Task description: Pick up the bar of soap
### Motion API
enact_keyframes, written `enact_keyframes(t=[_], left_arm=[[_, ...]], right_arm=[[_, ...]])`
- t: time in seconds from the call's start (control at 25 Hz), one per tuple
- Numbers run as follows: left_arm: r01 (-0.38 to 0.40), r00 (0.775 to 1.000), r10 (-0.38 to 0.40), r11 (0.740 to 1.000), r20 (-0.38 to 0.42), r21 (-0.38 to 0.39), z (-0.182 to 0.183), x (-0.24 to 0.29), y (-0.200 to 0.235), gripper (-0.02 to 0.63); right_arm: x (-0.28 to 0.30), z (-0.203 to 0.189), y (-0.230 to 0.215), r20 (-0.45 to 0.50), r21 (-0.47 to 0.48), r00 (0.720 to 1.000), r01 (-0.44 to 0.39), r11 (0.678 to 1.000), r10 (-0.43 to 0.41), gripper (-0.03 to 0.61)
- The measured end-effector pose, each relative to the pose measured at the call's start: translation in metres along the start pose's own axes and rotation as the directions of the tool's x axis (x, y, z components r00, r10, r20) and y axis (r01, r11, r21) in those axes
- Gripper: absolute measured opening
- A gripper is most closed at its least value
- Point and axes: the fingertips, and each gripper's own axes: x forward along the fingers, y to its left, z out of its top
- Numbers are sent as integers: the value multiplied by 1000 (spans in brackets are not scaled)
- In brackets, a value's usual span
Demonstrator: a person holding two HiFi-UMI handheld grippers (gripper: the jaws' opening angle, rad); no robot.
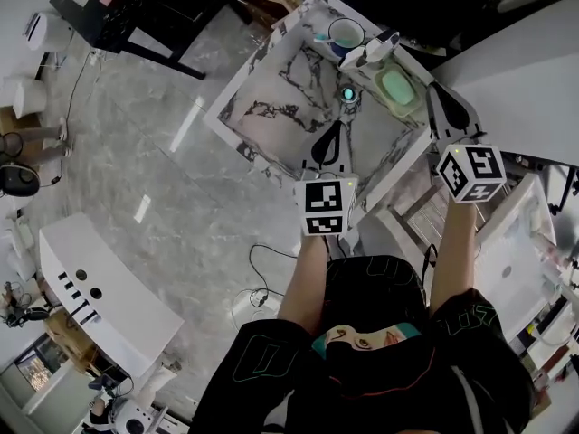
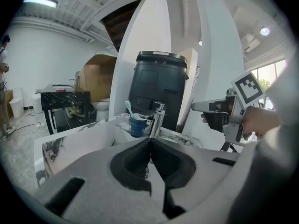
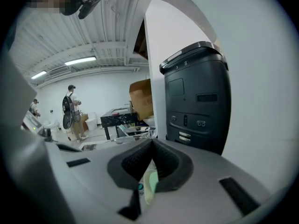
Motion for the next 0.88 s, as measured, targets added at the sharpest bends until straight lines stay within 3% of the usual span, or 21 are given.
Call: enact_keyframes(t=[0.16,0.56,0.68,0.88], left_arm=[[31,999,-31,1000,-33,-3,-9,10,-2,9],[77,995,-77,997,-61,-14,-13,32,0,8],[79,994,-81,997,-67,-20,-13,35,6,9],[91,994,-92,996,-65,-24,-9,39,13,9]], right_arm=[[16,-17,-11,-68,-58,997,17,998,-21,6],[50,-54,-17,-258,-166,966,-40,985,-5,22],[62,-70,-13,-343,-192,939,-101,976,29,47],[78,-99,-5,-499,-230,863,-218,948,78,126]])
